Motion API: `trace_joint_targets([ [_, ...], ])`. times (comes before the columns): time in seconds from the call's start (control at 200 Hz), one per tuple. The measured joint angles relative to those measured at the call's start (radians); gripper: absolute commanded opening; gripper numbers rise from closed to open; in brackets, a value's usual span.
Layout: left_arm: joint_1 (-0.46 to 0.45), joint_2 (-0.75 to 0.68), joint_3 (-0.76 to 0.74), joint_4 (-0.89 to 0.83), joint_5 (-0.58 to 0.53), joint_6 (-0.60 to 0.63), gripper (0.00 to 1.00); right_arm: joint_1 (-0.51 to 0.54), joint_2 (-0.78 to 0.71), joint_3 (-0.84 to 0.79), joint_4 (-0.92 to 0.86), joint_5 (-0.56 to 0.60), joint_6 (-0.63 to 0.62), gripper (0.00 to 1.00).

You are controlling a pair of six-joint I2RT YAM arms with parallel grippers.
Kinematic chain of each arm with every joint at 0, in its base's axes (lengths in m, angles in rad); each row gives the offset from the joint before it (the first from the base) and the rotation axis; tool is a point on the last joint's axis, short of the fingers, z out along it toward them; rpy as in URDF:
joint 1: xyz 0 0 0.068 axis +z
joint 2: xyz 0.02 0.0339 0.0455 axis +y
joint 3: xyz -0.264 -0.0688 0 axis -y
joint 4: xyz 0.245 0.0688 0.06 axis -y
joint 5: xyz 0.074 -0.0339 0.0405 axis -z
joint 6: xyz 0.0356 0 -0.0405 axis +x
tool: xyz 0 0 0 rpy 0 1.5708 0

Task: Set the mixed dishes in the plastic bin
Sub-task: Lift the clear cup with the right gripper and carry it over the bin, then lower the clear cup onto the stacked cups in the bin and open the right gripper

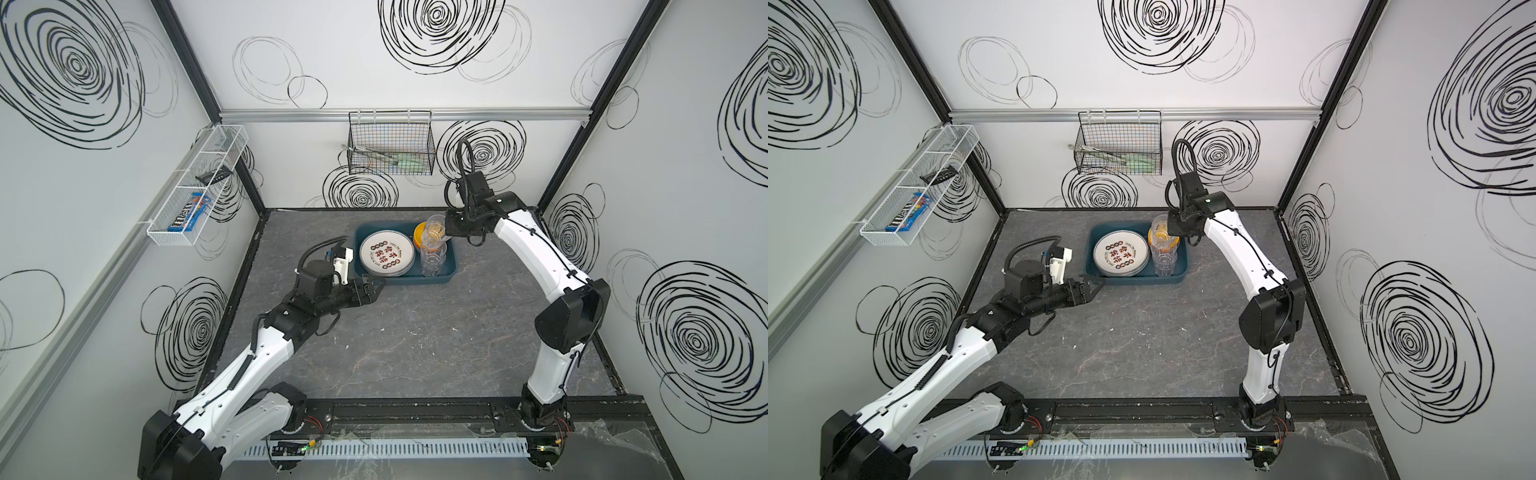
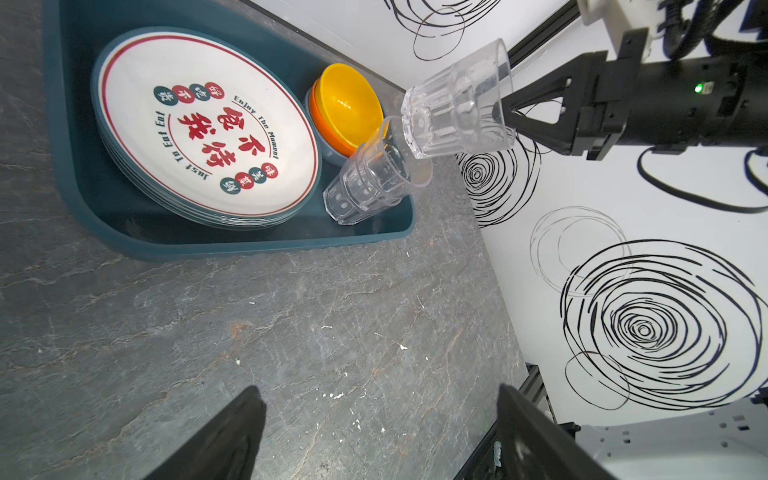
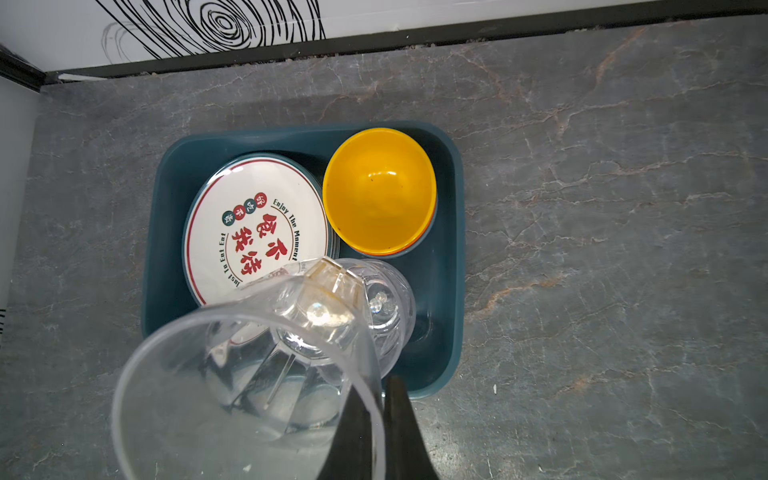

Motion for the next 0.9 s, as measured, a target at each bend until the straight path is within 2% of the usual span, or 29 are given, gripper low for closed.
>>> trace_joint_targets([
  [0.901,0.015,-0.004,-0.032,0.012,0.018,-0.013,0.91,0.004,0.046,0.0,-0.022,0.031,-0.008,0.0],
])
